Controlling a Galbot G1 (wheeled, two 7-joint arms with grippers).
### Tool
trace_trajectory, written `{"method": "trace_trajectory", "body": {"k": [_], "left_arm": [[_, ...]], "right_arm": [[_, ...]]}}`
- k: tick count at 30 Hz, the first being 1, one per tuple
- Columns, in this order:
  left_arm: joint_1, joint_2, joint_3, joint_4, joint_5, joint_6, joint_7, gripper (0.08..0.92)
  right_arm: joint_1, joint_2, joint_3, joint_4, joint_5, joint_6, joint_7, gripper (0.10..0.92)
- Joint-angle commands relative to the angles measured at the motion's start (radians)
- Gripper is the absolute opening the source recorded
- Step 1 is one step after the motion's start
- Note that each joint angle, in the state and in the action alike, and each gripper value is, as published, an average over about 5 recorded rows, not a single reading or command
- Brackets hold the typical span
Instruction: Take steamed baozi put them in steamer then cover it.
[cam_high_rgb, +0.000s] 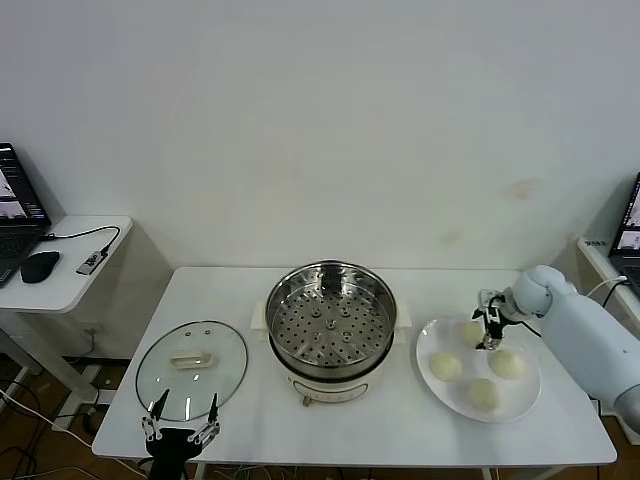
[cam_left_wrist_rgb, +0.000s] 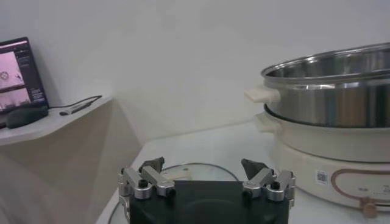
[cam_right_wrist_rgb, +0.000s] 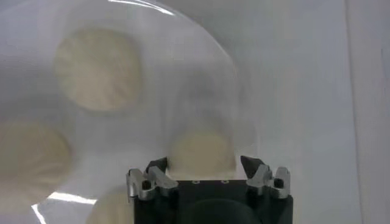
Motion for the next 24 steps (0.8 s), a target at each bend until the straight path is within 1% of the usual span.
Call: {"method": "trace_trajectory", "body": {"k": [1,5,8,11,16,20,24], "left_arm": [[0.003,0.0,-0.002,-0.005,-0.001,0.0,0.0,0.823],[0.006,0.001,-0.003,-0.008,-0.001,0.0,0.0,0.823],[0.009,0.001,-0.003,-0.01,-0.001,-0.001,0.0,0.823],[0.013,0.004,-0.002,-0.013,-0.002,-0.001,0.001,0.823],[0.012,0.012,-0.001,-0.019,-0.008,0.0,0.002,0.823],[0.011,0.022,0.002,-0.023,-0.029,0.001,0.005,0.823],[0.009,0.032,0.004,-0.023,-0.038,0.0,0.008,0.823]], "right_arm": [[0.009,0.012,-0.01,-0.014,-0.012,0.001,0.002,0.659],[0.007,-0.005,-0.014,0.015,0.002,-0.002,-0.003,0.582],[0.007,-0.034,-0.023,0.054,0.022,-0.007,-0.008,0.551],[0.015,-0.098,-0.047,0.135,0.074,-0.02,-0.015,0.542],[0.094,-0.243,-0.122,0.294,0.203,-0.046,-0.025,0.542],[0.252,-0.326,-0.251,0.388,0.314,-0.054,-0.025,0.544],[0.479,-0.333,-0.437,0.433,0.436,-0.046,-0.018,0.55]]}}
